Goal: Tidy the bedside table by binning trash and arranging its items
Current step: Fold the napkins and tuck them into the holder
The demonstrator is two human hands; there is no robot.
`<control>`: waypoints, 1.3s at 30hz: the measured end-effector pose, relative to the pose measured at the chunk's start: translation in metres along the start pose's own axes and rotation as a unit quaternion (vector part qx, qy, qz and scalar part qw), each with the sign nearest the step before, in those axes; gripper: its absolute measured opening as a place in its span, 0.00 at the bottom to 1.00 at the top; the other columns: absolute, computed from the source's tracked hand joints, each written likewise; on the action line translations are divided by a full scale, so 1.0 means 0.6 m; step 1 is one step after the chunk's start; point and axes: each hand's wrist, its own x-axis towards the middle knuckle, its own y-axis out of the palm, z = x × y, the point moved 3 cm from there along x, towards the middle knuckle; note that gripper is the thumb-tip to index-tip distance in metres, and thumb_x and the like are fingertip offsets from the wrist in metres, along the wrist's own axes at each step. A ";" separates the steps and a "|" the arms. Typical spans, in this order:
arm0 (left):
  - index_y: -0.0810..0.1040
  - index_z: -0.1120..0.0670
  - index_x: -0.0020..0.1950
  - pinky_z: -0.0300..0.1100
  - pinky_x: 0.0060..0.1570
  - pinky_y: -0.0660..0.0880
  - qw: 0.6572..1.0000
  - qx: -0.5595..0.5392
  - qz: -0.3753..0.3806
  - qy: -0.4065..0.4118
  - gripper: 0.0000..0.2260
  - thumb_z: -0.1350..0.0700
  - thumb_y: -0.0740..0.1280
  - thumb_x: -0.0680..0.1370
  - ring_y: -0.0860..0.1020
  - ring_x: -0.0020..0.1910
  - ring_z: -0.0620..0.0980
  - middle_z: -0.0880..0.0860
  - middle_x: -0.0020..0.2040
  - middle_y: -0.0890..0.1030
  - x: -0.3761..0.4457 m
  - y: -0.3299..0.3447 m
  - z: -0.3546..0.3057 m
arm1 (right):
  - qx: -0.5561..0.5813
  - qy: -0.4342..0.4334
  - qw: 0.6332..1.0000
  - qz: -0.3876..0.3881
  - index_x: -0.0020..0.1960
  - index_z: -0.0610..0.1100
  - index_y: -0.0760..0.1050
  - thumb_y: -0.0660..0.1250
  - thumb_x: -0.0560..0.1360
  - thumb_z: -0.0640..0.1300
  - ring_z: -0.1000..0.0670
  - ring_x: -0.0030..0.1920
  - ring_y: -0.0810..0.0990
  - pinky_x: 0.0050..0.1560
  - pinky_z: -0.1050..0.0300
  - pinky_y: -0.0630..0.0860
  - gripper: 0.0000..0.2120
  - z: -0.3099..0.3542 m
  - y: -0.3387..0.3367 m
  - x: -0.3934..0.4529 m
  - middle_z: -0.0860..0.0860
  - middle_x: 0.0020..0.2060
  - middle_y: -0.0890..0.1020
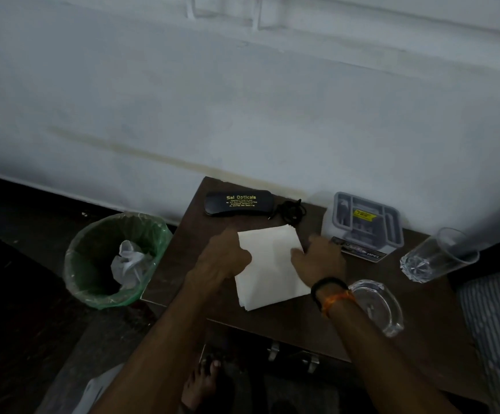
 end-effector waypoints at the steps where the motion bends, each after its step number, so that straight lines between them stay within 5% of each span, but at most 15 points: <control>1: 0.66 0.59 0.70 0.47 0.55 0.78 1.000 -0.002 0.008 -0.002 0.22 0.57 0.67 0.77 0.77 0.59 0.57 0.58 0.66 0.73 0.000 0.002 0.000 | -0.005 0.000 1.000 0.010 0.58 0.40 0.75 0.67 0.73 0.53 0.40 0.56 0.78 0.46 0.55 0.72 0.20 -0.016 0.004 -0.010 0.43 0.54 0.80; 6: 0.67 0.59 0.69 0.49 0.57 0.77 1.000 0.007 0.009 0.000 0.22 0.56 0.68 0.77 0.78 0.59 0.58 0.59 0.65 0.74 0.001 0.008 -0.001 | 0.031 -0.021 0.999 0.006 0.38 0.47 0.74 0.71 0.70 0.50 0.43 0.48 0.80 0.40 0.57 0.68 0.09 -0.045 0.002 -0.031 0.48 0.39 0.79; 12: 0.67 0.59 0.69 0.53 0.60 0.76 1.000 0.004 0.025 -0.006 0.23 0.55 0.69 0.77 0.77 0.61 0.59 0.59 0.67 0.73 0.012 0.018 -0.003 | 0.054 -0.050 0.996 -0.045 0.46 0.49 0.80 0.73 0.68 0.46 0.49 0.46 0.80 0.41 0.60 0.68 0.07 -0.046 -0.013 -0.050 0.52 0.44 0.83; 18: 0.66 0.58 0.71 0.52 0.60 0.77 0.999 0.008 0.031 -0.009 0.26 0.54 0.70 0.76 0.78 0.60 0.58 0.58 0.67 0.73 0.023 0.024 0.003 | 0.131 0.004 0.991 -0.032 0.55 0.47 0.78 0.77 0.65 0.44 0.46 0.50 0.81 0.46 0.58 0.74 0.20 -0.050 -0.002 -0.048 0.49 0.49 0.84; 22: 0.65 0.57 0.72 0.53 0.61 0.76 0.999 -0.004 0.031 -0.008 0.29 0.53 0.71 0.75 0.77 0.61 0.59 0.58 0.68 0.72 0.031 0.019 0.011 | 0.119 -0.011 0.992 -0.033 0.51 0.48 0.81 0.74 0.68 0.43 0.47 0.48 0.81 0.45 0.57 0.75 0.12 -0.045 -0.004 -0.051 0.50 0.47 0.85; 25: 0.71 0.58 0.65 0.52 0.54 0.79 1.000 0.006 0.018 0.006 0.20 0.54 0.70 0.75 0.79 0.55 0.57 0.57 0.60 0.77 0.036 0.008 0.020 | 0.121 -0.036 0.990 -0.054 0.42 0.46 0.82 0.73 0.70 0.45 0.49 0.42 0.81 0.40 0.56 0.75 0.03 -0.040 -0.015 -0.054 0.51 0.38 0.84; 28: 0.75 0.60 0.57 0.49 0.48 0.80 0.999 0.035 0.013 0.015 0.13 0.56 0.68 0.75 0.79 0.45 0.54 0.59 0.54 0.80 0.041 0.005 0.026 | 0.141 -0.035 0.986 -0.078 0.37 0.45 0.80 0.71 0.71 0.47 0.50 0.38 0.79 0.39 0.55 0.75 0.06 -0.043 -0.031 -0.055 0.52 0.33 0.81; 33: 0.70 0.59 0.65 0.56 0.57 0.78 0.999 -0.040 0.031 -0.020 0.19 0.59 0.68 0.76 0.79 0.57 0.60 0.61 0.59 0.78 0.043 0.011 0.026 | 0.196 -0.016 0.977 -0.083 0.46 0.47 0.81 0.70 0.73 0.46 0.49 0.43 0.80 0.43 0.56 0.74 0.04 -0.061 -0.050 -0.054 0.52 0.40 0.83; 35: 0.73 0.59 0.63 0.57 0.56 0.79 0.996 -0.083 0.023 -0.039 0.17 0.58 0.67 0.76 0.80 0.55 0.61 0.62 0.58 0.80 0.038 0.012 0.018 | 0.268 0.025 0.961 -0.068 0.46 0.45 0.80 0.71 0.73 0.44 0.47 0.45 0.81 0.46 0.51 0.77 0.03 -0.073 -0.053 -0.048 0.50 0.43 0.83; 39: 0.77 0.65 0.57 0.58 0.50 0.81 0.983 -0.170 0.043 -0.060 0.17 0.52 0.63 0.80 0.83 0.46 0.59 0.62 0.48 0.82 0.018 0.021 -0.013 | 0.471 0.141 0.871 0.006 0.54 0.39 0.79 0.71 0.73 0.37 0.42 0.48 0.81 0.49 0.47 0.79 0.10 -0.082 -0.049 -0.046 0.43 0.50 0.83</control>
